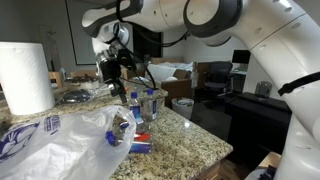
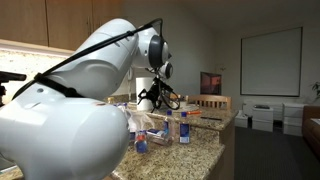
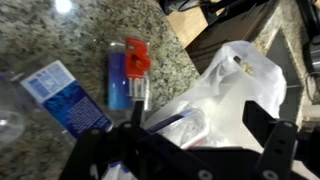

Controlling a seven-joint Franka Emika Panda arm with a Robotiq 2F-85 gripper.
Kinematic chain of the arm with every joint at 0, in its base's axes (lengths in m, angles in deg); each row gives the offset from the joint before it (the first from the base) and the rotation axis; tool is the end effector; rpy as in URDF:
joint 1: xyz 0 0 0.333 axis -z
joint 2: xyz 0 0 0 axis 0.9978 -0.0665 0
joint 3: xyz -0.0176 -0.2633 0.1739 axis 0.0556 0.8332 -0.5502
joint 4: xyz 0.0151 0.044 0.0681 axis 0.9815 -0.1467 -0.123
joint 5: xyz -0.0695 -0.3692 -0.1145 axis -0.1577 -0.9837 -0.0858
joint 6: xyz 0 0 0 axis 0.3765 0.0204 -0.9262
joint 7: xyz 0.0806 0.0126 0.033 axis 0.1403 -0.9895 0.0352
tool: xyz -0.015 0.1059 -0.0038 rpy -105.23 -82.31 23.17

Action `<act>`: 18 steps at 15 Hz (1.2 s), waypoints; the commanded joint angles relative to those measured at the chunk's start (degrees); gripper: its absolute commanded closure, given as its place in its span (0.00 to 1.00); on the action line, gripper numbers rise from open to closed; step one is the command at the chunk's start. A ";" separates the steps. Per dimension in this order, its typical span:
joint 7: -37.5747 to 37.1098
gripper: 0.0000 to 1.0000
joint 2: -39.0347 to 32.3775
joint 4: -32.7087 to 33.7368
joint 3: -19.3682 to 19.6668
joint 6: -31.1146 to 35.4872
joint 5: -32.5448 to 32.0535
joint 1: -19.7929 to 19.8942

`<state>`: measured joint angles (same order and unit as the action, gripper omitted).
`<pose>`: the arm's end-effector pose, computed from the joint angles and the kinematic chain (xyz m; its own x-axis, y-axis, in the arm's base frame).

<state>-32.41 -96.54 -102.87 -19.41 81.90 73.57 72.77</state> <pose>0.6000 0.2653 0.3820 0.4267 0.8140 -0.3941 0.5735 -0.5805 -0.5780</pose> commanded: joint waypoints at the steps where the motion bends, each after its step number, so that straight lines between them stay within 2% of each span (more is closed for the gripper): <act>1: -1.56 0.00 9.40 -13.73 3.03 10.39 -5.13 -0.79; 3: -4.27 0.00 12.59 -18.85 4.32 16.08 -6.25 -1.13; 4: -6.57 0.00 14.16 -21.25 2.76 18.83 -7.21 0.19; 8: -13.67 0.00 22.32 -31.57 2.86 29.00 -6.60 1.32; 11: -18.48 0.00 30.46 -39.12 2.76 34.81 -4.71 2.16; 15: -26.46 0.00 41.02 -49.53 3.00 42.05 -6.04 2.30; 18: -34.09 0.00 41.36 -53.00 2.66 50.15 -8.21 2.45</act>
<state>-59.56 -57.57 -149.67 -16.02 124.03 67.19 74.59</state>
